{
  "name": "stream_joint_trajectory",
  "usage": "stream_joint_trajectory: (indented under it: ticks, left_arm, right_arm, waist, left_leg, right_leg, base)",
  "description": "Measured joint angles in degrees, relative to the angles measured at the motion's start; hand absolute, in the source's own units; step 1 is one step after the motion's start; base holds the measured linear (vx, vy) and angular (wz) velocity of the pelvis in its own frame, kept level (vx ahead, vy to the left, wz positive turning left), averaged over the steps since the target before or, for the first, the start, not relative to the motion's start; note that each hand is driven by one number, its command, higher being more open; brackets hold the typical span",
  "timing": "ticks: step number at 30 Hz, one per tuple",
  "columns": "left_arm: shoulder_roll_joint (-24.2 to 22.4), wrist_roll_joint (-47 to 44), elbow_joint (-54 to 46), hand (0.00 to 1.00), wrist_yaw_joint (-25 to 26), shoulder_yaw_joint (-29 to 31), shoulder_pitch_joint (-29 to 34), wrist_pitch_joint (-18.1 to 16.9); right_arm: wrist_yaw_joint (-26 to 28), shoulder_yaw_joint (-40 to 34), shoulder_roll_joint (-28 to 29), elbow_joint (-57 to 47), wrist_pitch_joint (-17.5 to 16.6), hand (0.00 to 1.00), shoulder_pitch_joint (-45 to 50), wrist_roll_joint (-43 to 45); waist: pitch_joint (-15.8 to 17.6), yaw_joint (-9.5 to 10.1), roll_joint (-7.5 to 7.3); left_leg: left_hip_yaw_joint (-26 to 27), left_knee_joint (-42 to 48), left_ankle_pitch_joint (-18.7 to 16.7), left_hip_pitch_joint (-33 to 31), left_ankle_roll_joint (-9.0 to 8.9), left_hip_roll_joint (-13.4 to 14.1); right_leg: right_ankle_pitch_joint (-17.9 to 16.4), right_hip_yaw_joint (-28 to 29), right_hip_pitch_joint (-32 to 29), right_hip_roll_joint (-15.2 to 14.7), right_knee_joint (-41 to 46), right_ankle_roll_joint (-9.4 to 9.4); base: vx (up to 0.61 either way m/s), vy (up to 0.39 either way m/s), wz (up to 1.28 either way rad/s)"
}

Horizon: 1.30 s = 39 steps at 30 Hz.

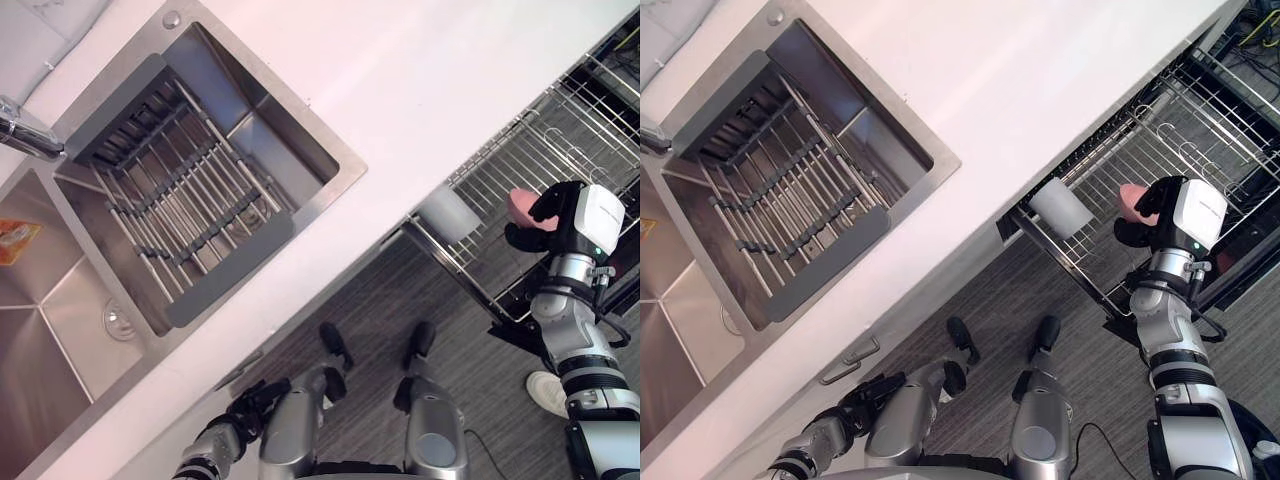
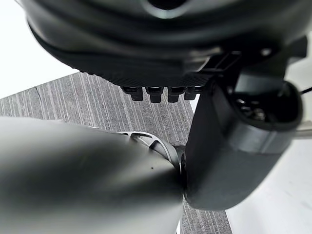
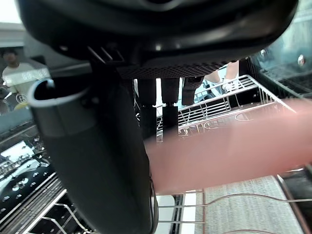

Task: Walk over to the sink, pick up the cup, carry it to the dishwasher, place the cup inside the dishwasher, then close the dishwasher door

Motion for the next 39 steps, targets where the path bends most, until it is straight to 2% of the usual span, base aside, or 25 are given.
stream_joint_trajectory:
  ticks: [4,8,11,13,15,16,19,23,26,28,32,35,39]
  left_arm:
    - [-0.26,-0.02,0.01,1.0,0.23,0.07,-0.12,-0.21]
    - [-0.73,-0.03,-0.09,1.0,0.31,0.23,-0.49,0.05]
    - [-1.19,-0.19,-0.34,1.0,0.38,0.9,-0.5,0.39]
    - [-1.4,-0.18,-0.27,1.0,0.51,1.65,-0.47,0.57]
    - [-1.4,-0.14,-0.12,1.0,0.81,3.11,-0.27,0.81]
    - [-1.39,-0.13,-0.11,1.0,0.9,3.29,-0.25,0.82]
    - [-1.31,-0.13,-0.12,1.0,2.06,4.76,0.24,0.74]
    - [-0.3,-0.19,-0.09,1.0,3.36,5.57,1.41,1.72]
    - [0.56,-0.19,-0.08,1.0,4.27,5.62,2.63,2.69]
    - [0.83,-0.16,0.01,1.0,4.55,5.62,2.95,3.35]
    - [0.7,-0.17,1.41,1.0,5.34,5.61,3.43,3.95]
    - [0.12,-0.08,2.28,1.0,5.33,5.61,4.26,3.25]
    - [-0.76,0.06,2.23,1.0,4.93,5.63,4.7,1.92]
  right_arm:
    - [3.07,-0.66,1.58,-5.18,-1.26,1.0,0.96,6.18]
    - [5.43,-3.91,6.11,-12.05,-3.34,1.0,3.78,13.99]
    - [6.95,-7.87,9.82,-16.46,-4.04,1.0,6.67,18.98]
    - [7.24,-10.07,11.72,-19.02,-4.48,1.0,8.56,21.1]
    - [7.0,-13.81,13.93,-23.0,-4.8,1.0,11.58,23.39]
    - [6.92,-14.26,14.09,-23.37,-4.84,1.0,11.89,23.56]
    - [4.05,-19.88,16.49,-28.31,-6.25,1.0,15.47,26.99]
    - [-1.74,-30.91,20.52,-31.76,-9.71,1.0,20.74,33.36]
    - [-2.33,-38.26,23.59,-31.19,-10.77,1.0,24.58,40.46]
    - [-0.71,-40.13,25.04,-30.23,-11.96,1.0,26.62,44.33]
    - [9.77,-38.94,29.11,-23.25,-12.46,1.0,30.19,58.94]
    - [17.79,-31.87,32.36,-16.02,-11.5,1.0,30.88,67.18]
    - [24.9,-23.18,34.56,-11.47,-10.16,1.0,30.18,70.74]
  waist:
    - [0.01,0.15,-0.01]
    - [0.12,0.04,-0.19]
    - [0.55,-0.32,-0.95]
    - [0.5,-0.8,-1.67]
    - [0.48,-1.16,-3.02]
    - [0.41,-1.18,-3.17]
    - [0.15,-1.7,-4.39]
    - [-1.03,-2.89,-6.71]
    - [-2.2,-4.12,-8.44]
    - [-2.57,-4.58,-8.89]
    - [-4.21,-4.97,-9.36]
    - [-6.25,-4.33,-8.84]
    - [-7.47,-2.65,-7.25]
  left_leg:
    - [-0.09,0.03,0.04,0.34,-0.01,0.0]
    - [-0.09,0.18,0.02,1.41,-0.02,0.24]
    - [-0.05,0.45,-0.32,2.95,-0.27,0.69]
    - [0.12,0.75,-0.64,3.98,-0.42,1.06]
    - [0.61,1.48,-1.3,5.8,-0.85,1.89]
    - [0.65,1.6,-1.4,5.95,-0.91,2.0]
    - [0.78,2.41,-2.11,7.84,-1.44,2.96]
    - [0.84,2.24,-2.83,10.03,-1.88,3.57]
    - [1.03,2.06,-3.21,11.57,-2.31,3.66]
    - [1.36,1.99,-3.42,12.46,-2.58,3.73]
    - [2.16,1.07,-3.38,14.43,-2.88,3.72]
    - [2.0,-0.45,-2.97,15.37,-3.43,3.56]
    - [1.73,-1.25,-2.39,15.68,-4.41,3.37]
  right_leg:
    - [-0.18,0.02,0.0,-0.18,0.84,-0.11]
    - [-1.34,0.18,0.22,-0.44,2.96,-0.11]
    - [-2.93,0.25,0.99,-0.55,5.11,-0.12]
    - [-3.39,0.45,1.66,-0.49,6.12,0.05]
    - [-3.96,0.9,3.1,-0.06,6.98,-0.17]
    - [-4.02,0.94,3.29,0.04,7.0,-0.21]
    - [-4.8,0.94,5.52,0.77,7.11,-0.42]
    - [-6.44,0.85,7.3,1.05,8.39,-0.43]
    - [-7.48,0.94,8.57,1.02,9.1,-0.28]
    - [-7.65,1.23,9.27,1.09,9.1,-0.24]
    - [-7.71,1.84,10.68,1.37,8.55,-0.25]
    - [-7.1,1.24,12.08,1.89,6.61,-0.27]
    - [-7.0,-1.16,13.55,1.32,6.06,-0.03]
  base:
    - [0.01,0.039,0.0]
    - [0.01,0.02,-0.01]
    - [0.0,0.004,-0.01]
    - [-0.01,0.003,-0.08]
    - [0.0,-0.014,-0.14]
    - [0.0,-0.028,-0.14]
    - [0.0,-0.037,-0.04]
    - [0.02,-0.037,-0.02]
    - [0.02,-0.02,-0.02]
    - [0.04,-0.016,-0.1]
    - [0.01,-0.01,-0.09]
    - [-0.01,-0.014,0.04]
    - [-0.01,0.002,0.29]
